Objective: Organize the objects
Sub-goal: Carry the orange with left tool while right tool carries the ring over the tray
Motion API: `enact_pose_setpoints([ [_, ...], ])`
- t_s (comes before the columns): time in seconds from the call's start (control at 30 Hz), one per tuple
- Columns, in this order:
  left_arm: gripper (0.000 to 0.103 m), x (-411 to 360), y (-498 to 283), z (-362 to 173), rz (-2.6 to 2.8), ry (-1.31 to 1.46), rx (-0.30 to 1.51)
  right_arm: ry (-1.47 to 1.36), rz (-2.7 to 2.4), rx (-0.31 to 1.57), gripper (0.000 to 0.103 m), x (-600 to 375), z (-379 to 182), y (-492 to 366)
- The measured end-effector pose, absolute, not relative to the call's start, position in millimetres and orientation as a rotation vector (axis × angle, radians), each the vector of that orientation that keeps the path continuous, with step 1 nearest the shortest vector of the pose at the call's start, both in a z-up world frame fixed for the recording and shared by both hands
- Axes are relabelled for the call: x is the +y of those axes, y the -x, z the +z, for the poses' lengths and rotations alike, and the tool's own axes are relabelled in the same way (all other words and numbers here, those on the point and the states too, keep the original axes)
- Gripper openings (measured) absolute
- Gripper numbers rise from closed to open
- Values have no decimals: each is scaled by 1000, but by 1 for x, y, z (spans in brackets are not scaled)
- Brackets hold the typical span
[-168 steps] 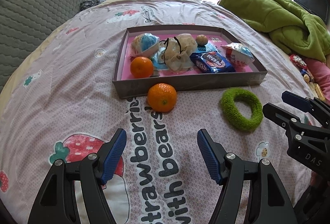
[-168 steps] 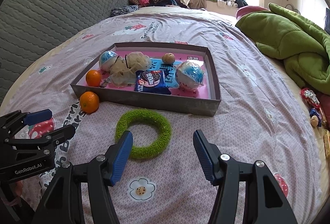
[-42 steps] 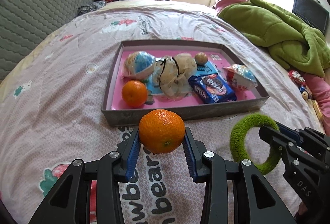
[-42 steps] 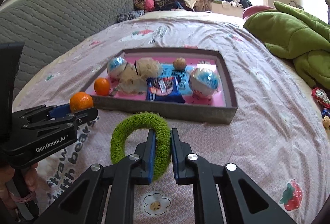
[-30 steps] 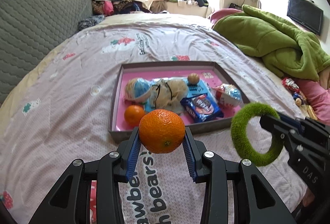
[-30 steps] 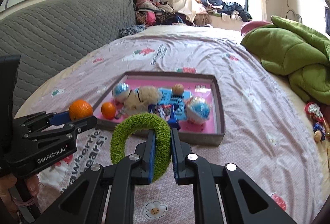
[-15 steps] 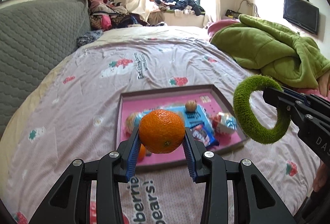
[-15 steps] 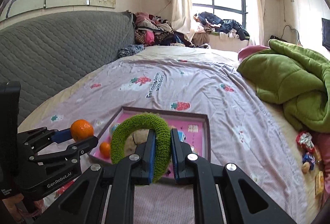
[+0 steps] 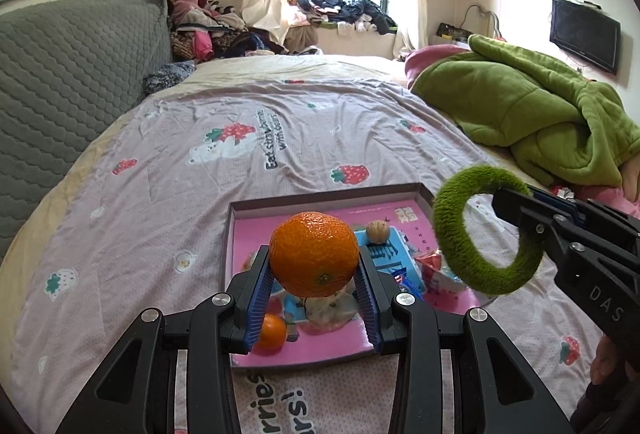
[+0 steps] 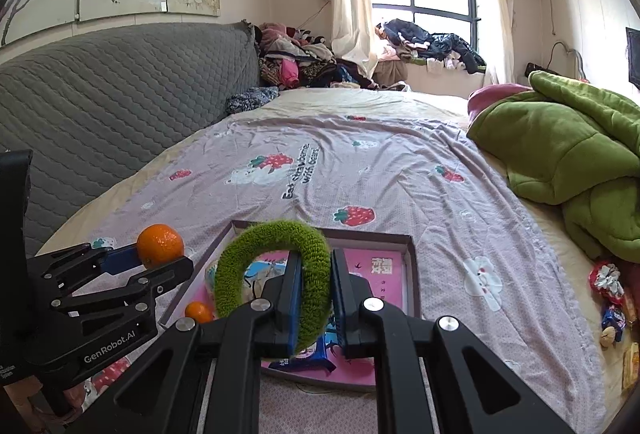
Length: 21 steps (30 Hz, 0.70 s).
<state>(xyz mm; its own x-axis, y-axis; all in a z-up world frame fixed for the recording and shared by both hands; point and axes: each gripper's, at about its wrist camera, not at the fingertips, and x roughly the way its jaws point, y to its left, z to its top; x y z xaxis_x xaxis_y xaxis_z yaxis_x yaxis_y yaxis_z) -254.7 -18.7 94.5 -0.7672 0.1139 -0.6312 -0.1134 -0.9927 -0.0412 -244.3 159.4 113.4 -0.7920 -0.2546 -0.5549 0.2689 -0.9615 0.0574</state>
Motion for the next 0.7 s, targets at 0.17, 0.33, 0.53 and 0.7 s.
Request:
enact_pose_setpoints([
  [0.17, 41, -17, 267, 68, 2818, 1072, -4, -894, -2716, 42, 14, 153, 91, 256],
  [0.33, 41, -16, 278, 43, 2796, 1123, -8, -948, -2696, 47, 14, 149, 69, 267],
  [0.53, 41, -12, 288, 20, 2772, 1169, 7, -1014, -2682, 61, 14, 146, 45, 283],
  [0.7, 41, -7, 293, 4, 2747, 1200, 30, -1050, -2665, 82, 14, 140, 28, 292],
])
